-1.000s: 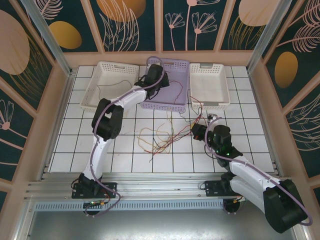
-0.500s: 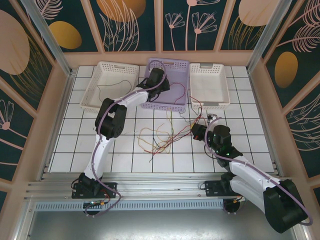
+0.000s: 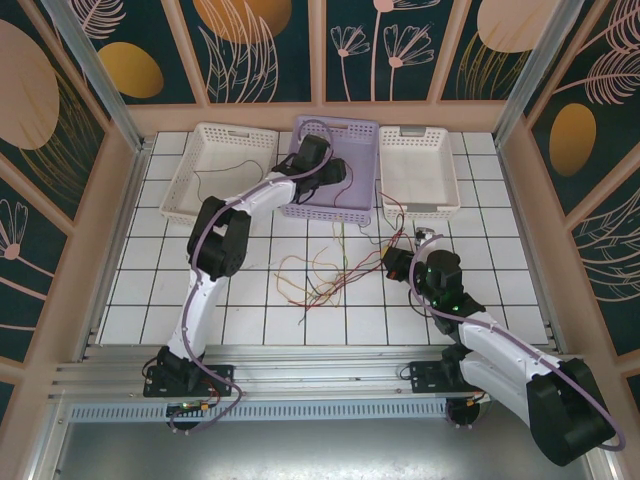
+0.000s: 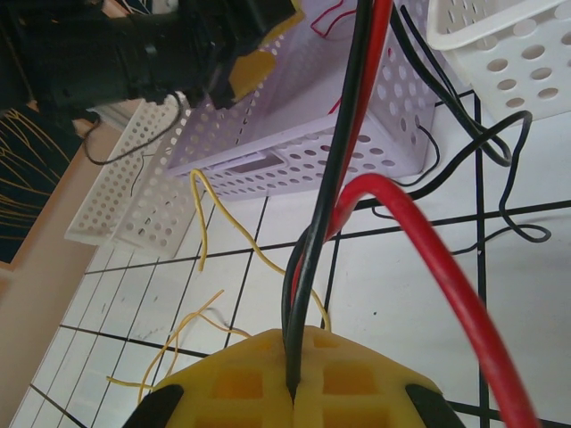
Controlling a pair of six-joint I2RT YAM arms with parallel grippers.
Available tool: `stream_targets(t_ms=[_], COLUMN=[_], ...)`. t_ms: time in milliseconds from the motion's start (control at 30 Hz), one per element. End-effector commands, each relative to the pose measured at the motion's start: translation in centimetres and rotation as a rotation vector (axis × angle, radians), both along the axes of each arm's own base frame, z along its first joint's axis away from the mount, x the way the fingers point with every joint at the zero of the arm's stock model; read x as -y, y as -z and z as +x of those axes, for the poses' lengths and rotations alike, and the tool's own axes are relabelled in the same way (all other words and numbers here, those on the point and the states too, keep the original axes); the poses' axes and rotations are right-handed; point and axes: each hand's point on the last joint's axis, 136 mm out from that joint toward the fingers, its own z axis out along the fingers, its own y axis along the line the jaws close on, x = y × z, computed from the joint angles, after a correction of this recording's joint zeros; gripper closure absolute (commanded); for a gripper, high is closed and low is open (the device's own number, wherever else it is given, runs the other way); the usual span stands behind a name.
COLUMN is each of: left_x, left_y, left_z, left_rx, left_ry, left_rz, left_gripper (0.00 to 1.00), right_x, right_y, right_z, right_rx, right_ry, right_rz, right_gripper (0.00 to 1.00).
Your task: Untangle the cables
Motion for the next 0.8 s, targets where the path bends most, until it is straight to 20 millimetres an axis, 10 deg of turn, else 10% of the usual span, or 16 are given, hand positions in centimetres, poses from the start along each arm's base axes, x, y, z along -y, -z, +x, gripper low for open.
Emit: stream_targets(t_ms=[0,367,767], left_x=[-0.8,-2.9,-2.7], left_y=[-7.4,-12.1,-6.0], left_z=[-1.0,-15.2,-29.3], left_rx=[0.093,0.092,-0.065], left_ry=[0.001,0.12,0.252], left_rz=[-0.019,-0.121,-0.173], left_gripper=[0.27,0.22,0.21], right_x=[-0.3,-0.5,-0.3], right_y=[-1.0,-0.3,-0.1], right_z=[0.3,0.7,0.8], right_rx=[0.044,0.022,0.029], right_ry=[-0.006,-0.003,0.006], right_rz=[-0.008,-0.011,-0.021], right_gripper=[1.0,1.0,1.0])
